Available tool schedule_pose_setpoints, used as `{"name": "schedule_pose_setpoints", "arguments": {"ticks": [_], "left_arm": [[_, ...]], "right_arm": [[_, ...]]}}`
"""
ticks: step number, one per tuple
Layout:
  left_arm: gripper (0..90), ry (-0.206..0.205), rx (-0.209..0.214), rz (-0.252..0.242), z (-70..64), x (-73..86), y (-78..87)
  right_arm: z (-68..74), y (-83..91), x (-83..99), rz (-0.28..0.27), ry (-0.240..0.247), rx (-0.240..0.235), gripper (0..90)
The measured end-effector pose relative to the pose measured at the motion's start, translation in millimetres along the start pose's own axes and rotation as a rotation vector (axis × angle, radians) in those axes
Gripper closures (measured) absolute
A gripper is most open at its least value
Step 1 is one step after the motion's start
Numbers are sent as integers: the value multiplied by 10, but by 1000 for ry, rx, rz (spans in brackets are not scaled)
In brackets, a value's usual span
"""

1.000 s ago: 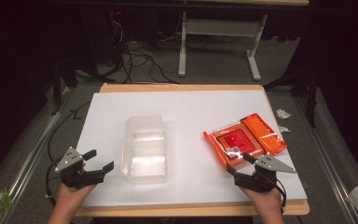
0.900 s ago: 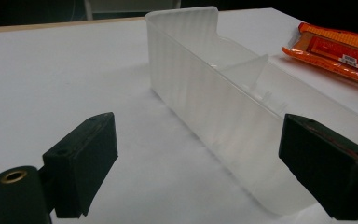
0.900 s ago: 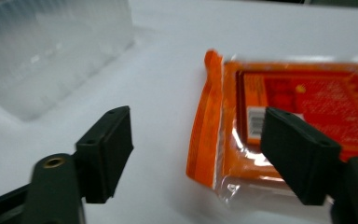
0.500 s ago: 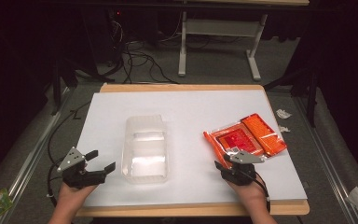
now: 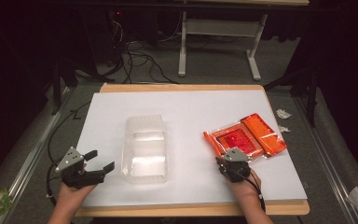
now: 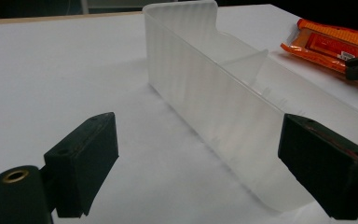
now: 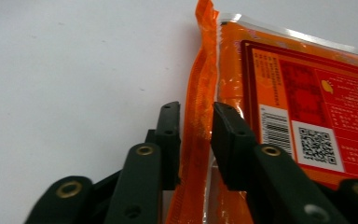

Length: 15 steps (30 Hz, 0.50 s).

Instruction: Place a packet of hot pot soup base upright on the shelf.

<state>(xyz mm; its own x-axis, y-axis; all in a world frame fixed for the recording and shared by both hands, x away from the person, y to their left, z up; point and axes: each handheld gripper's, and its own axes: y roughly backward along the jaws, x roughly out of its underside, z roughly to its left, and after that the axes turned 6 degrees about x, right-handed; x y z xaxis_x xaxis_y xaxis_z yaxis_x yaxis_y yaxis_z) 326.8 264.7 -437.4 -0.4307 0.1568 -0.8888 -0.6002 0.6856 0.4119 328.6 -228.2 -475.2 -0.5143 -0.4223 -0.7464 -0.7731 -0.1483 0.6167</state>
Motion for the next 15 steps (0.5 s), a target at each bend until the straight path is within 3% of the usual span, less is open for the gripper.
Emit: {"name": "schedule_pose_setpoints", "arguments": {"ticks": [4,6,13,15], "left_arm": [[127,1,-2,-5,-6,1,12],[127,3,-1,-7,-8,1,15],[127,5,-4,-3,5,3,13],[128,9,-5,-3,11,7,11]], "right_arm": [[-60,8,20,0,-19,23,897],[-98,0,39,-4,-55,-9,900],[-152,27,55,-17,-69,-58,900],[-161,78,91,-23,-76,-94,900]]}}
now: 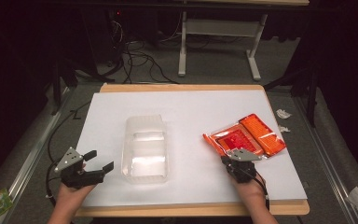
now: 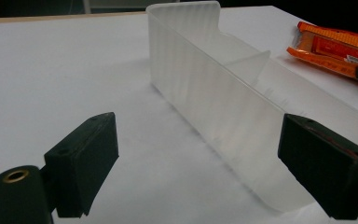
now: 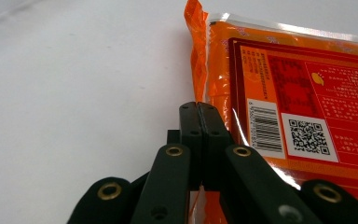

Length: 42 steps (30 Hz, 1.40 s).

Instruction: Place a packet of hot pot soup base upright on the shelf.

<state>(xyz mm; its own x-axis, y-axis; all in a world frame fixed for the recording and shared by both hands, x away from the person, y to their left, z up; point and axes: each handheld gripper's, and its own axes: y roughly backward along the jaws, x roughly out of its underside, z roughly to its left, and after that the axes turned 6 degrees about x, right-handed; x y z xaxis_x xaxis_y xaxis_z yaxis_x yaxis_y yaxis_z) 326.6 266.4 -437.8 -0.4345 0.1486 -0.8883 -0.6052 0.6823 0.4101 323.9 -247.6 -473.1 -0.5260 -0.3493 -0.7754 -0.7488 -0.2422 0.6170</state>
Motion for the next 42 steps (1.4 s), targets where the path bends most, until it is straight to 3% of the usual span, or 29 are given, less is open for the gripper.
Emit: {"name": "schedule_pose_setpoints", "arguments": {"ticks": [2,3,5,7,9,10,14,16,17,19,20,21,22,23,25,26,27,31,32,34,35,38,39,42], "left_arm": [[128,3,-2,-1,1,1,0],[128,3,-2,-2,1,0,2],[128,3,-2,-3,-3,0,5],[128,4,-2,-6,-7,0,7],[128,5,-1,-7,-8,0,15],[128,5,-1,-7,-9,0,16],[128,6,-1,-8,-6,3,25],[128,5,0,-8,-3,2,27],[128,5,0,-8,-1,1,27],[128,6,0,-9,-1,-1,23],[128,8,0,-10,-2,-1,19],[128,9,-1,-7,-2,-1,15],[128,9,0,-6,-2,-1,13],[128,9,0,-3,-2,-1,9],[129,6,1,1,-2,0,3],[129,2,0,7,-1,2,0],[129,1,0,9,-2,3,-2],[129,-4,0,14,-4,4,-9],[129,-6,1,17,-4,5,-12],[129,-7,1,17,-2,5,-16],[129,-6,-1,18,0,6,-22],[129,-5,0,24,2,6,-37],[129,-5,0,25,0,6,-41],[129,-9,0,28,-5,6,-45]], "right_arm": [[11,18,15,-2,-6,-11,900],[58,90,55,0,13,-45,900],[75,117,68,-2,22,-57,900],[191,236,104,-7,45,-131,900],[227,261,105,-5,57,-144,900],[339,320,122,-3,95,-196,900],[466,409,169,14,122,-237,900],[471,485,187,11,105,-265,869],[432,567,195,-25,48,-306,773],[420,594,192,-39,36,-304,744],[393,621,187,-61,19,-299,705],[294,641,182,-89,-51,-284,656],[294,641,182,-89,-51,-284,656],[171,631,195,-111,-104,-253,615],[118,628,202,-119,-127,-239,590],[-72,637,222,-148,-206,-194,555],[-72,637,222,-148,-206,-194,555],[-444,684,283,-198,-309,-92,501],[-609,688,330,-203,-362,-46,474],[-738,685,371,-205,-401,-9,433],[-738,685,371,-205,-401,-9,433],[-944,671,436,-196,-471,51,368],[-1058,655,482,-186,-518,72,330],[-1141,640,524,-172,-556,89,287]]}}
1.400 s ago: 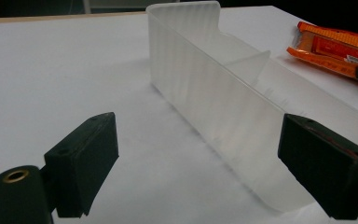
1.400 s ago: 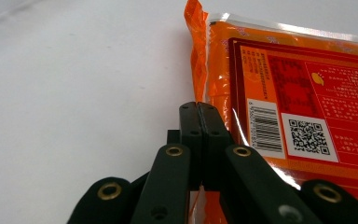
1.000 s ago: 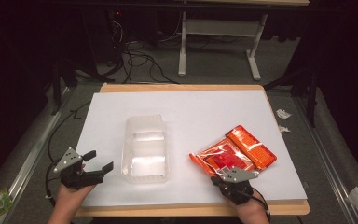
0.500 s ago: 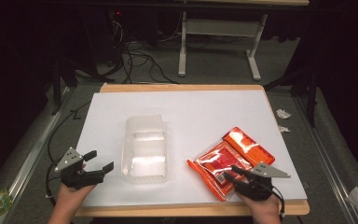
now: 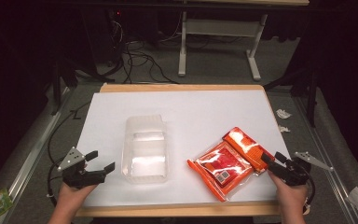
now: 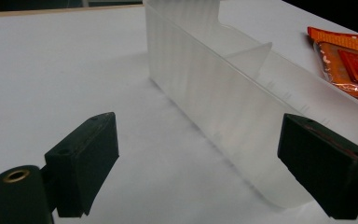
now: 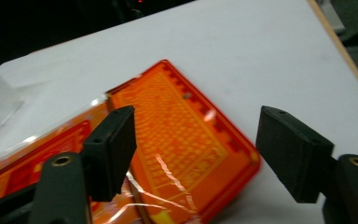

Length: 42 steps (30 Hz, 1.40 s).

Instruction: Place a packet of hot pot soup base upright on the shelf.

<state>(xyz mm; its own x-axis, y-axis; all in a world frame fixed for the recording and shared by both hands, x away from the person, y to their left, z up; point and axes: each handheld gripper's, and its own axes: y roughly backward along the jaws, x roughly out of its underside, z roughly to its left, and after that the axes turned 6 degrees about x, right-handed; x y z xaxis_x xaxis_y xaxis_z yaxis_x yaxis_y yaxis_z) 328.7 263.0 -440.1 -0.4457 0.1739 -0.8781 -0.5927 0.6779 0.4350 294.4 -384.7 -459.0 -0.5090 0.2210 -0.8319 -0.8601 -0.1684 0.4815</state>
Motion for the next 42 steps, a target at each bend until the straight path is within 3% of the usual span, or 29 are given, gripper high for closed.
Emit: {"name": "schedule_pose_setpoints", "arguments": {"ticks": [6,11,18,22,27,32,33,34,36,38,42], "left_arm": [[129,-4,1,5,-4,3,-14],[129,-6,2,7,-1,4,-12],[129,-4,-1,6,8,5,-10],[130,0,1,4,10,11,-3],[130,-1,1,-2,5,8,5],[130,-5,-2,-2,-6,0,-15],[131,-3,0,-5,-6,-2,-18],[131,-4,0,-3,-6,-2,-19],[131,-10,-1,2,-7,-3,-15],[131,-12,1,0,-6,-1,-6],[132,-9,3,-8,-6,-3,12]], "right_arm": [[-222,-95,-1,43,-116,14,242],[-187,-209,5,103,-169,5,247],[-152,-295,12,127,-159,-46,381],[-73,-266,15,90,-144,-98,472],[15,-271,26,82,-131,-114,528],[64,-348,31,105,-119,-64,590],[62,-363,28,114,-119,-38,659],[62,-363,28,114,-119,-38,659],[45,-360,17,100,-112,-24,818],[53,-351,-8,82,-78,-12,900],[162,-344,-57,47,-1,14,900]]}}
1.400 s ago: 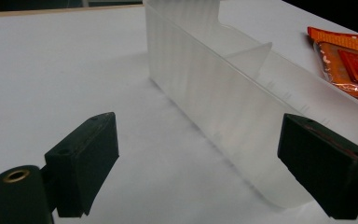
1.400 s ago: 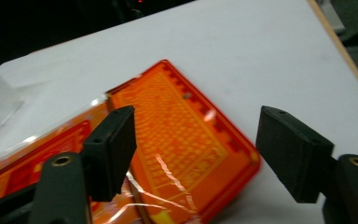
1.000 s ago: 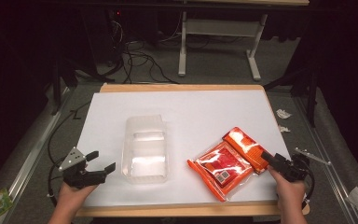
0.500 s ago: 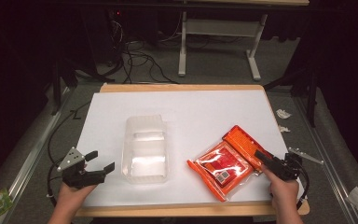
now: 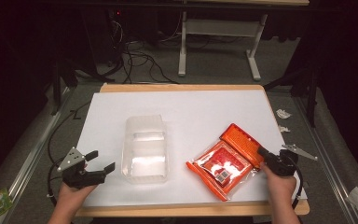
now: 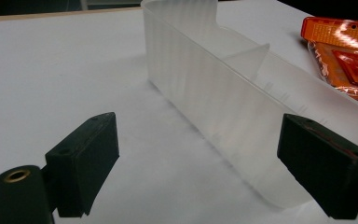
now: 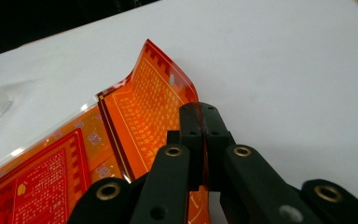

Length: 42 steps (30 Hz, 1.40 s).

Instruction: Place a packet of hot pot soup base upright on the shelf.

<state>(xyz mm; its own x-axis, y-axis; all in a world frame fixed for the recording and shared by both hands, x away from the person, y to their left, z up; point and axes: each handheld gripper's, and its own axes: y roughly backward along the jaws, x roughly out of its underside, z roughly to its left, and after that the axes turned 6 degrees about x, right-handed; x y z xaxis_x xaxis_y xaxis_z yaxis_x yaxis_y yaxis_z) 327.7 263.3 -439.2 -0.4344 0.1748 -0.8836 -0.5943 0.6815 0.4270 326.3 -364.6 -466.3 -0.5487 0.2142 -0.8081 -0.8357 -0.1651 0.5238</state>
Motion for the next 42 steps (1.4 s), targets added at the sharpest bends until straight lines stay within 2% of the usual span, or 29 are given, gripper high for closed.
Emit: {"name": "schedule_pose_setpoints", "arguments": {"ticks": [4,8,18,27,33,37,42], "left_arm": [[132,1,3,-4,-4,-5,9],[132,2,6,-7,-12,-11,10],[133,-8,13,-26,-77,-45,28],[136,-6,32,-65,-174,-116,56],[143,-35,39,-70,-305,-207,55],[148,-51,51,-73,-405,-275,33],[156,-76,75,-62,-544,-368,-71]], "right_arm": [[135,-4,-69,-41,67,26,900],[242,20,-160,-90,97,28,900],[563,194,-381,-221,173,-17,900],[917,512,-553,-348,261,-121,900],[1172,735,-574,-410,326,-191,900],[1246,803,-564,-425,336,-221,900],[1332,896,-546,-437,353,-261,900]]}}
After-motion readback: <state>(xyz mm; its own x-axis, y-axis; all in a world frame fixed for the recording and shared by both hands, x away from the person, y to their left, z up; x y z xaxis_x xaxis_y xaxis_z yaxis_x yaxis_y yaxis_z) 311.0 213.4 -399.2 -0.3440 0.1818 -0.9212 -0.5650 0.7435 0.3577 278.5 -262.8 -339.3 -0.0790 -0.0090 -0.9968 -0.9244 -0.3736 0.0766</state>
